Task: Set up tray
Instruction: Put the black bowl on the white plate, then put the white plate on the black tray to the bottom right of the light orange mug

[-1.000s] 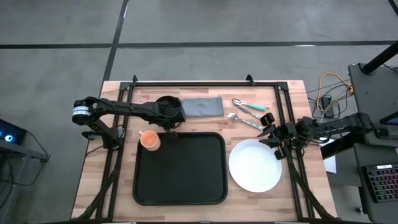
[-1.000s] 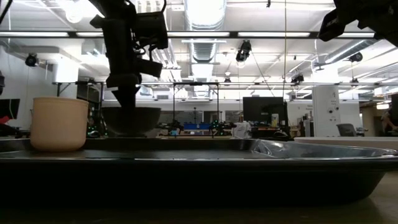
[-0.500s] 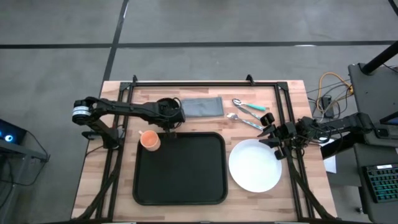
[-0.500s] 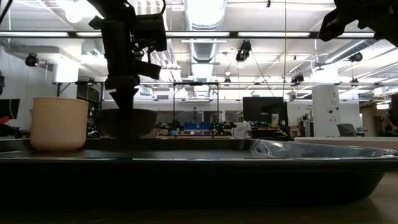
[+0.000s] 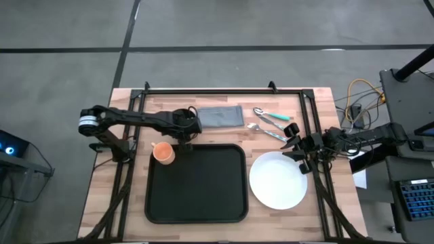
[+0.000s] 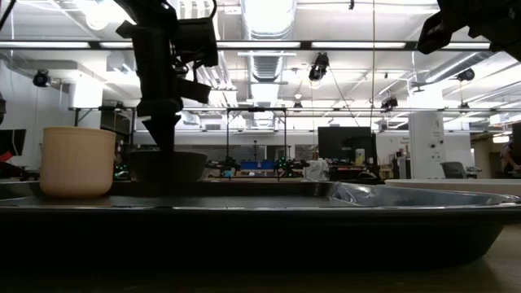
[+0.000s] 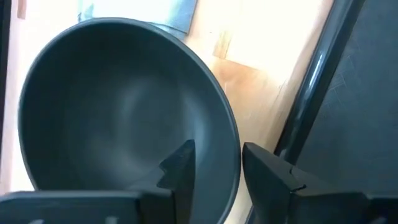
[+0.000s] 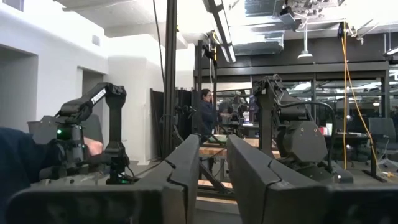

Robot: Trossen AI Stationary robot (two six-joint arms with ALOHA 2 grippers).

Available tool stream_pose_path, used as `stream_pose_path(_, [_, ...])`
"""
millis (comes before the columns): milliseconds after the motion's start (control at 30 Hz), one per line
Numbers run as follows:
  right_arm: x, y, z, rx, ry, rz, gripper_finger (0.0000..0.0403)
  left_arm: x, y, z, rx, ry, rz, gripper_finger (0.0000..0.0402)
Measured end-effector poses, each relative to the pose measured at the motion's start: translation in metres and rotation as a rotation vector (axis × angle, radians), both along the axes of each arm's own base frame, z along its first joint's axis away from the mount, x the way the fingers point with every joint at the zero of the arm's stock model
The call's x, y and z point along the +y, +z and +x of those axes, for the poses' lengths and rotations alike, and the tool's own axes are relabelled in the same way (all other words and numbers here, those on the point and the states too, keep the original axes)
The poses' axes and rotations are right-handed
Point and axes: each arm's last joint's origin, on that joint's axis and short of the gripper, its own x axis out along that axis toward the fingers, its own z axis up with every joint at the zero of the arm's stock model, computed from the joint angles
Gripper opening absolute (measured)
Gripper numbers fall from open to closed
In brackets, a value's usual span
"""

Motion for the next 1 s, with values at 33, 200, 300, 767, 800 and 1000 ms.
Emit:
stream_pose_path(33, [0.000,0.000,0.000,0.000,0.000,0.000,0.0069,0.000,0.002,-0.001,-0.003,-0.006,0.002,0.0117])
stream_pose_path(200, [0.000,0.000,0.000,0.000,0.000,0.000,0.0070,-0.001,0.016,-0.006,-0.062,-0.030,0.018,0.0118])
stream_pose_path(300, [0.000,0.000,0.000,0.000,0.000,0.000,0.0074,-0.002,0.027,-0.013,-0.107,-0.024,0.025,0.0118])
stream_pose_path(767, [0.000,0.000,0.000,0.000,0.000,0.000,0.0071,-0.014,0.079,-0.048,-0.341,-0.054,0.063,0.0118])
stream_pose_path(800, [0.000,0.000,0.000,0.000,0.000,0.000,0.0070,-0.014,0.081,-0.050,-0.363,-0.036,0.058,0.0119])
stream_pose_path(1000, [0.000,0.000,0.000,0.000,0.000,0.000,0.0070,-0.017,0.072,-0.062,-0.523,-0.099,0.113,0.0119])
